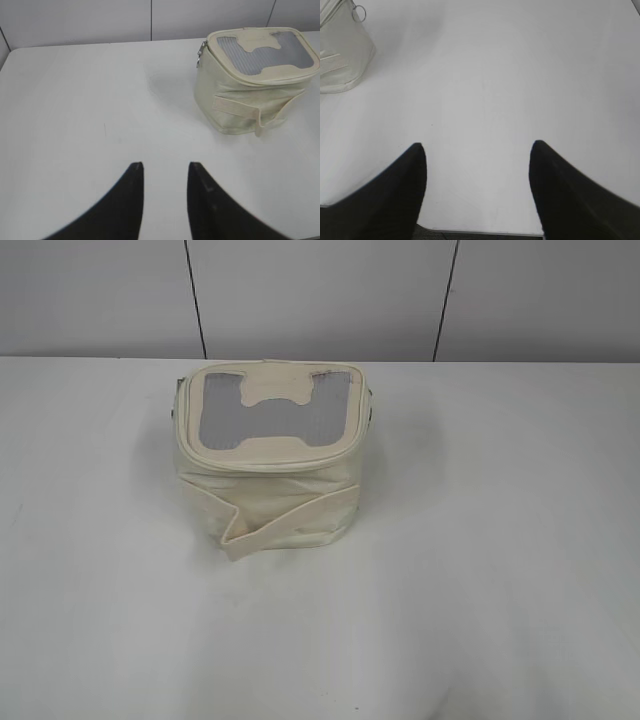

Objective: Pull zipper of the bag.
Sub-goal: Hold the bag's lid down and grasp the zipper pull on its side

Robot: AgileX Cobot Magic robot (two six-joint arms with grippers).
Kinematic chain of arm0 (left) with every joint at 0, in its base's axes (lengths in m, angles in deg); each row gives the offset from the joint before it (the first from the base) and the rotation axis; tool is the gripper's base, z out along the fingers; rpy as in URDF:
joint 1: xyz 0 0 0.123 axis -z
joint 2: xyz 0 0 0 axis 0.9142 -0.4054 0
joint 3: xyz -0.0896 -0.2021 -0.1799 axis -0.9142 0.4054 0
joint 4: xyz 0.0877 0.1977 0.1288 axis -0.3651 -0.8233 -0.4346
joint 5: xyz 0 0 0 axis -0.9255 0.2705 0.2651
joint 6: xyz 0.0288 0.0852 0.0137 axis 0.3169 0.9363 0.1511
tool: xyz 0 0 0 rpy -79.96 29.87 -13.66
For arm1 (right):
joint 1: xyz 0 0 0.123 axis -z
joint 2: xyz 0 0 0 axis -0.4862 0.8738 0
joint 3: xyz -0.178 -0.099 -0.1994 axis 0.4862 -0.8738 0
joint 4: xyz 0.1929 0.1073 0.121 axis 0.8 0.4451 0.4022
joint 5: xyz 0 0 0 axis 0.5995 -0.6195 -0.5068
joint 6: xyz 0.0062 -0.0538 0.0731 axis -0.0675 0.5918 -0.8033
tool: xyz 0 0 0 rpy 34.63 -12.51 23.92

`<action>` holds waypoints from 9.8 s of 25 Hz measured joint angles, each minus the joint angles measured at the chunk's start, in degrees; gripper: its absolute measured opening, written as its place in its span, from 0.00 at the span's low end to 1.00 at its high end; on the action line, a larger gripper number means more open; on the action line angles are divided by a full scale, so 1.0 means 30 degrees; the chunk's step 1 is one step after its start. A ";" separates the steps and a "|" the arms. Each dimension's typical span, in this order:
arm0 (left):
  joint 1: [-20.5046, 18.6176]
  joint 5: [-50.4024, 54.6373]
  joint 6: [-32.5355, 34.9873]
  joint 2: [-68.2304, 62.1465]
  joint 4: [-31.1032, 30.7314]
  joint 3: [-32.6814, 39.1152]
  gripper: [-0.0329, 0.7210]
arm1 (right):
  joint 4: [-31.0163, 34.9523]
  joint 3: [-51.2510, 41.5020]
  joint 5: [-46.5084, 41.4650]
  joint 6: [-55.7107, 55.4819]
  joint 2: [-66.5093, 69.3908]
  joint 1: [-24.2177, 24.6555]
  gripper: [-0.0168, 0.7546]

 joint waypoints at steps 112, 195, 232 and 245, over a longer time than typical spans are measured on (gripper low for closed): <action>0.1095 -1.2174 3.1396 -3.6067 2.2432 -1.0508 0.52 | 1.7194 3.3771 -0.0177 1.9714 4.7916 -0.5331 0.08; 0.1251 -1.2339 3.2806 -3.5159 2.6384 -0.7919 0.35 | 1.6948 3.3807 -0.0130 1.6855 4.7916 -0.5363 0.08; 0.2115 -1.4006 3.1096 -2.8146 2.5396 -0.0979 0.07 | 1.7080 3.3807 -0.0147 1.6419 4.7916 -0.5389 0.08; 0.2164 -1.4484 3.2847 -3.2179 2.5583 -0.6057 0.60 | 1.7104 3.3807 -0.0147 1.6419 4.7916 -0.5389 0.08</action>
